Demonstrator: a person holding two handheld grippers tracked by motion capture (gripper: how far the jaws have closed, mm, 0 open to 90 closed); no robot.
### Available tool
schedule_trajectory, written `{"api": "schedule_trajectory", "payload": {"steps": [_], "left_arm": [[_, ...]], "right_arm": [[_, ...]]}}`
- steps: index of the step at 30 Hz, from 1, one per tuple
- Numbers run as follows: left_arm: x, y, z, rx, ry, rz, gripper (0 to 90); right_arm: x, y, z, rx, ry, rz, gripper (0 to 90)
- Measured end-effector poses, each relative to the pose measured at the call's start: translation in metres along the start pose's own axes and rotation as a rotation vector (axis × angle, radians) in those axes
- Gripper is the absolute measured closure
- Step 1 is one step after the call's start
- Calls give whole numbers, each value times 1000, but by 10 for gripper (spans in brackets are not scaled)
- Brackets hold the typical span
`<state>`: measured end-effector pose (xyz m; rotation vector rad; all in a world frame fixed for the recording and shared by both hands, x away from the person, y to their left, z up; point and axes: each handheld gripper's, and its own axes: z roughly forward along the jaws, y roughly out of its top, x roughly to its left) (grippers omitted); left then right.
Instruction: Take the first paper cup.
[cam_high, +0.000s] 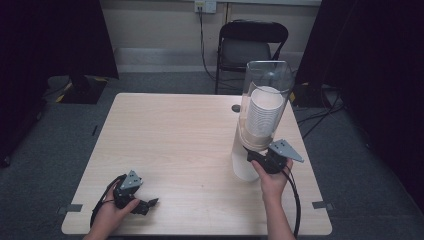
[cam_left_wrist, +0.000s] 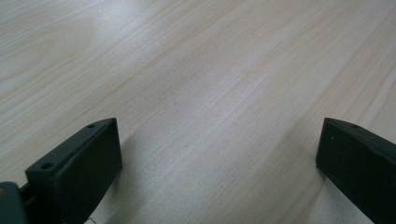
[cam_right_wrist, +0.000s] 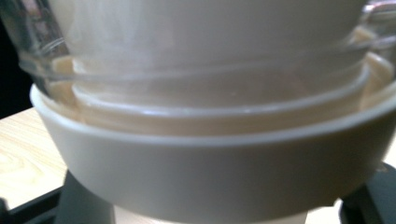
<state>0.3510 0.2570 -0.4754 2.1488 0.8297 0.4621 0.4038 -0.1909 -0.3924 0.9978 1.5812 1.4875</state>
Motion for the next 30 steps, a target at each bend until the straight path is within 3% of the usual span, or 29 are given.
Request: {"api": "schedule_trajectory", "payload": {"steps": [8,14,19,26,29,30], "left_arm": [[0,0,0,0,0,0,0],[0,0,0,0,-1,-2,0],[0,0,0,0,0,0,0],[0,0,0,1,0,0,0],[0,0,0,0,0,-1,0],[0,0,0,0,0,0,0]], "right_arm": [[0,3,0,22,5,-4,321],[0,6,1,75,12,-53,339],[1,0,1,61,32,-11,344],[0,-1,1,57,38,-21,345],[1,-2,2,58,35,-3,346],[1,-5,2,82,24,-24,346]]}}
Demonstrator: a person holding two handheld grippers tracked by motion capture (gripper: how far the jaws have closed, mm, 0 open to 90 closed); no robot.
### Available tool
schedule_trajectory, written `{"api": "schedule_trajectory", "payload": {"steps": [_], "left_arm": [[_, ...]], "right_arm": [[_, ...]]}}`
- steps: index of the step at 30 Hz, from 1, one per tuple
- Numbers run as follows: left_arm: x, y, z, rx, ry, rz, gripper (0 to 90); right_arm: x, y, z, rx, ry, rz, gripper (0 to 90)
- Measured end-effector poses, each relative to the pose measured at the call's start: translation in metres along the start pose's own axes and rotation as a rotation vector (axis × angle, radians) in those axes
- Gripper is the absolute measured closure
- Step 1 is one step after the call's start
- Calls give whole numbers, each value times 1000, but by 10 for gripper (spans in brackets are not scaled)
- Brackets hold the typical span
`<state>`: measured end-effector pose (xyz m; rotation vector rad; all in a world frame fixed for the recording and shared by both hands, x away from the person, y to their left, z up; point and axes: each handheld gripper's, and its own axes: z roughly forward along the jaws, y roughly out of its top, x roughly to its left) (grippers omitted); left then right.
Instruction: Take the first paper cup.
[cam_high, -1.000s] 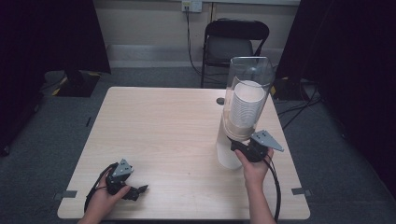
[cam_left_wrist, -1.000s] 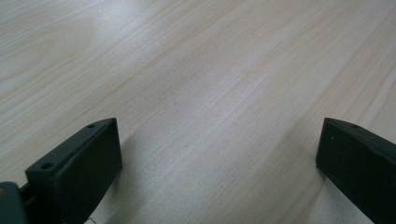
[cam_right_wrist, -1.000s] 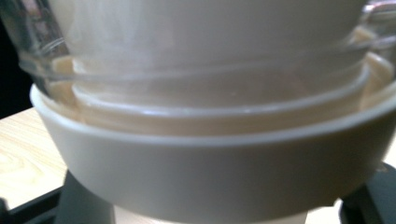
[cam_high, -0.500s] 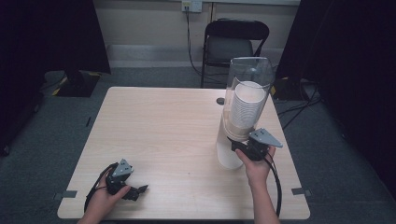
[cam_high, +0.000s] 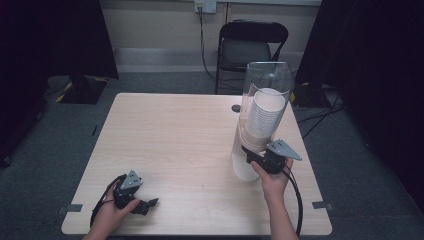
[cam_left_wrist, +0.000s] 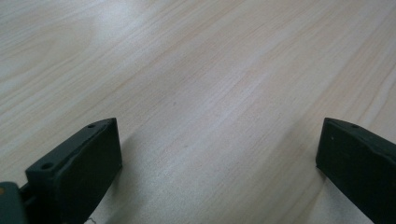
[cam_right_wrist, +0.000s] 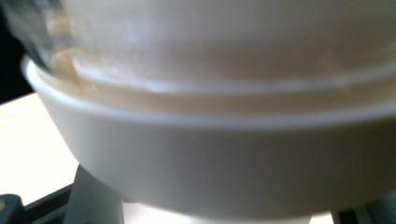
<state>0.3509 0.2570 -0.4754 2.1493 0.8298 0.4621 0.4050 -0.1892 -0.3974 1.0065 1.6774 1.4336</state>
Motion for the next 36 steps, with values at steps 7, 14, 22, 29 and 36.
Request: {"api": "schedule_trajectory", "payload": {"steps": [7,14,22,29,36], "left_arm": [[0,0,0,0,0,-1,0],[0,0,0,0,0,-1,0],[0,0,0,3,0,0,0],[0,0,0,0,0,-1,0],[0,0,0,0,0,-1,0]], "right_arm": [[-3,-56,3,188,-10,-20,371],[-10,-54,1,331,-14,-101,364],[-11,-58,-13,366,18,-130,357],[-8,-56,-27,354,34,-128,350],[3,-55,-35,327,58,-112,344]]}}
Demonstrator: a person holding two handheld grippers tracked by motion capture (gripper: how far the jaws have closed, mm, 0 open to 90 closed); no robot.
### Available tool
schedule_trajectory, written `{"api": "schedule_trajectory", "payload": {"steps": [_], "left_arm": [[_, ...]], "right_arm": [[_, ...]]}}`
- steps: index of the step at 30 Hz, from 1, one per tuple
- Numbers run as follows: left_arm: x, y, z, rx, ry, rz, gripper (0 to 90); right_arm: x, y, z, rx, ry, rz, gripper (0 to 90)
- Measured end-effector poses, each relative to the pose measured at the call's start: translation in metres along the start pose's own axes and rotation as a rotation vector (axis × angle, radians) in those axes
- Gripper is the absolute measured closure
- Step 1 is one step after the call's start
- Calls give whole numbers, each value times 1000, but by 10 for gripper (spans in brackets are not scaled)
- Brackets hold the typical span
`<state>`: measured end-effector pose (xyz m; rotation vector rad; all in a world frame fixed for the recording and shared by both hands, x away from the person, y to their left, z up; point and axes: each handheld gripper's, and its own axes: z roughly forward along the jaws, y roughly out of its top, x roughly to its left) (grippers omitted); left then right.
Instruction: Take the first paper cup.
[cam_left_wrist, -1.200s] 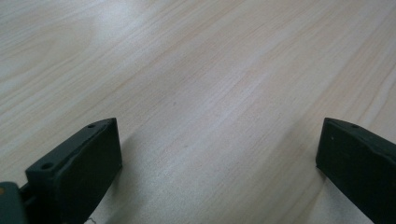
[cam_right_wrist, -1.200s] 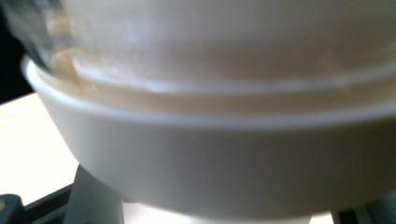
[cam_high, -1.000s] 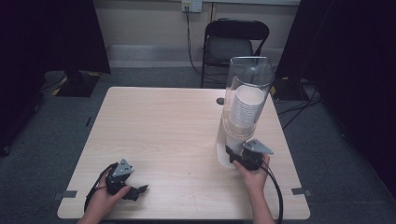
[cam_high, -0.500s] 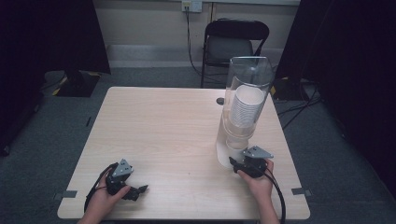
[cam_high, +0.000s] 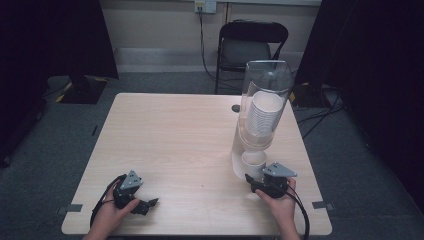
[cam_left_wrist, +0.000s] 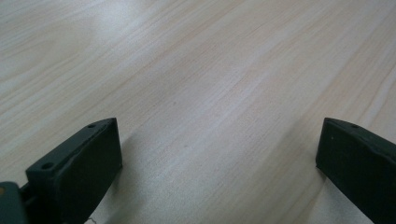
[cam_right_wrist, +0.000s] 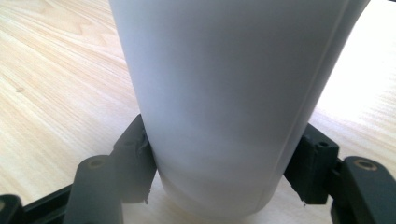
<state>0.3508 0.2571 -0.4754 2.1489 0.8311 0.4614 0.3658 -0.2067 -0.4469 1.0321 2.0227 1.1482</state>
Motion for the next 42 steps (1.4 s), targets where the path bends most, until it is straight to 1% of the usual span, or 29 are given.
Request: {"api": "schedule_trajectory", "payload": {"steps": [2,4,7,8,9,11,12,13,14,15,17,21,25,26,27,29,30,31,33,36,38,40,42], "left_arm": [[0,0,0,1,0,1,0],[0,0,0,3,0,1,0],[0,0,0,0,0,0,0],[0,0,0,0,0,0,0],[0,0,0,0,0,0,0],[0,0,0,0,0,0,0],[0,0,0,0,0,0,0],[0,0,0,0,0,0,0],[0,0,0,0,0,0,0],[0,0,0,1,0,0,0],[0,0,0,0,0,0,0],[0,0,0,1,0,0,0],[0,0,0,0,0,0,0],[0,0,0,0,0,0,0],[0,0,0,0,0,0,0],[0,0,0,0,0,0,0],[0,0,0,0,0,0,0],[0,0,0,0,0,0,0],[0,0,0,0,0,0,0],[0,0,0,0,0,0,0],[0,0,0,0,0,0,0],[0,0,0,0,0,1,0],[0,0,0,0,0,0,0]], "right_arm": [[2,-2,-1,-21,11,34,343],[5,-5,0,-11,26,44,342],[12,-7,3,-11,55,35,340],[12,-7,3,-11,55,35,340],[17,-7,4,-10,71,26,339],[23,-5,6,-5,89,8,339],[23,-5,6,-5,89,8,339],[29,-3,8,-6,107,5,338],[29,-3,8,-6,107,5,338],[35,-1,11,-15,128,15,337],[41,1,15,-10,145,3,336],[55,7,25,0,165,-21,335],[69,14,35,-2,184,-26,334],[69,14,35,-2,184,-26,334],[77,17,40,-2,196,-29,334],[84,19,46,12,210,-30,334],[88,20,49,16,210,-45,333],[91,22,51,13,210,-50,333],[97,24,55,16,215,-43,333],[101,27,61,61,199,-58,333],[103,28,64,88,193,-79,332],[105,29,65,101,189,-95,331],[105,29,66,107,189,-95,331]]}}
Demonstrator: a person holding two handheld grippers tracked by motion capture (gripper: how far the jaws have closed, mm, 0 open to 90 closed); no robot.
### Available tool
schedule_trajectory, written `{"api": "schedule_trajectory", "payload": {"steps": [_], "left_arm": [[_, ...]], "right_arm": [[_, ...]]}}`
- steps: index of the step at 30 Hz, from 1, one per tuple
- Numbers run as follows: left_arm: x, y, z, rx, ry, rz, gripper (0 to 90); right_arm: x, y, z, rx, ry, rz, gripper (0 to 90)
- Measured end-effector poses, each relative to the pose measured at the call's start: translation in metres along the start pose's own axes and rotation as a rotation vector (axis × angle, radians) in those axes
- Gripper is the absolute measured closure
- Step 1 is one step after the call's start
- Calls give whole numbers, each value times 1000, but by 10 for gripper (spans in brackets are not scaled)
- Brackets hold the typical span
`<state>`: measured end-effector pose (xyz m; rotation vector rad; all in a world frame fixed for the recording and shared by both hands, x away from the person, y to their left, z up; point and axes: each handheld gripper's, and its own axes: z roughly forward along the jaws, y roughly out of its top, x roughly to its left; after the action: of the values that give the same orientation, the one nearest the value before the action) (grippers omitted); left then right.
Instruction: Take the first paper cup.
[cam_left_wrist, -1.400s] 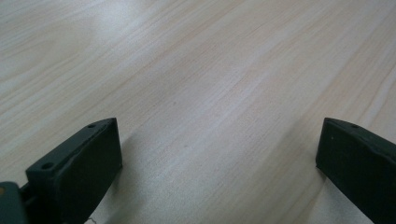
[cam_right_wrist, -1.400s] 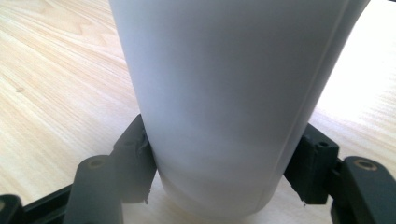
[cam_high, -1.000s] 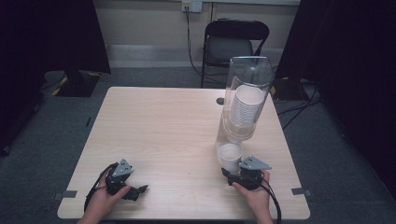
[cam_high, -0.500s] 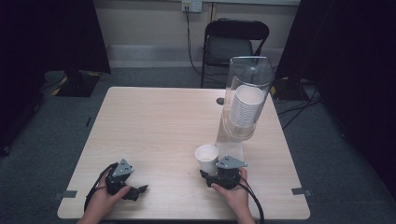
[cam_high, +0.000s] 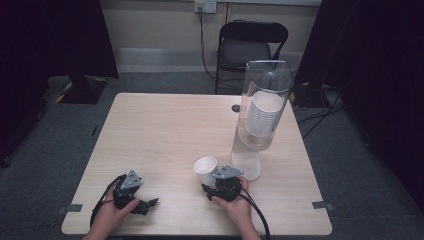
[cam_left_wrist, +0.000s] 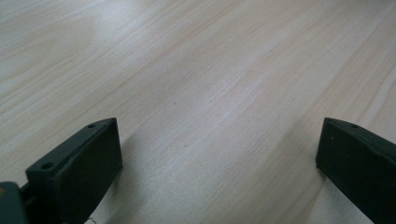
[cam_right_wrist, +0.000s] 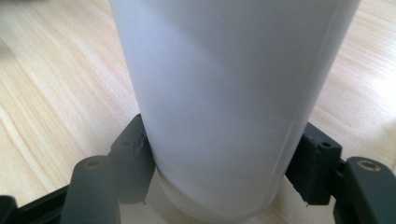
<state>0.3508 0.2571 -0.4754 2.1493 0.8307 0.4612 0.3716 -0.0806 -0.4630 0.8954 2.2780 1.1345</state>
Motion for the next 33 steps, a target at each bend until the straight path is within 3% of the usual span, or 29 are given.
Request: {"api": "schedule_trajectory", "payload": {"steps": [14,23,26,29,33], "left_arm": [[0,0,0,0,0,0,0],[0,0,0,0,0,0,0],[0,0,0,-1,0,-1,0],[0,0,0,0,0,0,0],[0,0,0,-1,0,-1,0]], "right_arm": [[-6,-6,-6,34,-24,-3,276],[-14,-22,-28,26,-19,-1,236],[-18,-29,-38,23,-6,-5,278],[-22,-35,-46,35,16,-18,426],[-22,-34,-46,30,28,-40,538]]}}
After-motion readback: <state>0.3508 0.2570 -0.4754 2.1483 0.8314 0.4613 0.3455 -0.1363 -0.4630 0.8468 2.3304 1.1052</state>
